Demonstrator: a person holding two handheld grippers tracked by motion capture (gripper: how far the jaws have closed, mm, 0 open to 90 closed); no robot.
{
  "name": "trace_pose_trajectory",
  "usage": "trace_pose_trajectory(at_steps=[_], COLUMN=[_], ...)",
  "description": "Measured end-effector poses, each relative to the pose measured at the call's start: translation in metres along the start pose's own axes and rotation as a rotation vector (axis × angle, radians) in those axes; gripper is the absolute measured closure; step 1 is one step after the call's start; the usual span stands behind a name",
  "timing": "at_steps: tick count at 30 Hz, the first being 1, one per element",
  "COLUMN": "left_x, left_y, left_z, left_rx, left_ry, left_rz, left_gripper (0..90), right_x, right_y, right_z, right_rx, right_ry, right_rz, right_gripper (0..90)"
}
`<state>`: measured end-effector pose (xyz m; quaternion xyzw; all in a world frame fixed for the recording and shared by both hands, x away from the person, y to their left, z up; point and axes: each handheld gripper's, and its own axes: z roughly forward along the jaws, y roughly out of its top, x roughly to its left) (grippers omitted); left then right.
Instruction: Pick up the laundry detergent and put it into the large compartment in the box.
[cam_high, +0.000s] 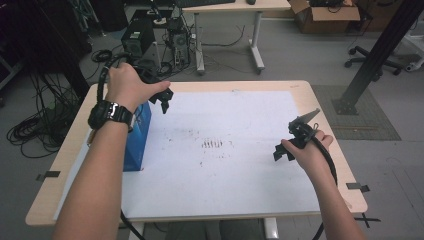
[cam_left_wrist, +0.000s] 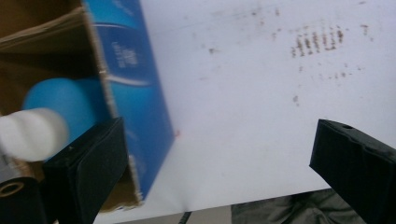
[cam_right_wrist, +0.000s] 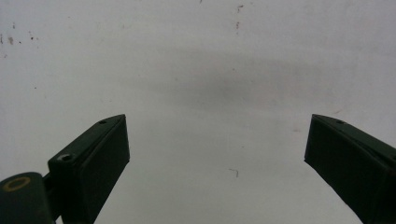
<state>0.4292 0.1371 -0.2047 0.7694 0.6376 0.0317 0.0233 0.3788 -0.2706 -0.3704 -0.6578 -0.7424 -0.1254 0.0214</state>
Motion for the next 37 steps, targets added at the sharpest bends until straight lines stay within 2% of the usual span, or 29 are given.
trace_pose_trajectory(at_steps=[4,13,21,24,27,29,37], left_x=[-0.014,-0.037,-0.043,-0.043,-0.043,-0.043,-0.046], left_y=[0.001,0.002,0.005,0.005,0.005,0.005,0.003], left_z=[0.008,0.036,0.047,0.048,0.048,0.048,0.046], left_rx=[-0.013,0.019,0.031,0.037,0.035,0.036,0.033], left_ry=[-0.005,-0.024,-0.035,-0.015,-0.028,-0.018,-0.022], left_rz=[0.015,0.045,0.055,0.049,0.051,0.05,0.056], left_gripper=[4.8,5.0,4.9,4.6,4.8,4.8,4.9], right_x=[-0.001,0.001,-0.002,-0.004,-0.005,-0.005,-0.004], right_y=[-0.001,-0.002,-0.003,-0.004,-0.005,-0.005,-0.008], right_z=[0.0,0.002,0.003,0.004,0.004,0.003,0.001], right_rx=[0.002,0.002,0.007,0.008,0.006,0.006,0.006], right_ry=[0.002,0.006,0.007,0.006,0.007,0.004,0.005], right_rz=[-0.002,-0.01,-0.01,-0.006,-0.003,-0.005,0.001], right_gripper=[6.7,6.7,6.7,6.7,6.7,6.7,6.7])
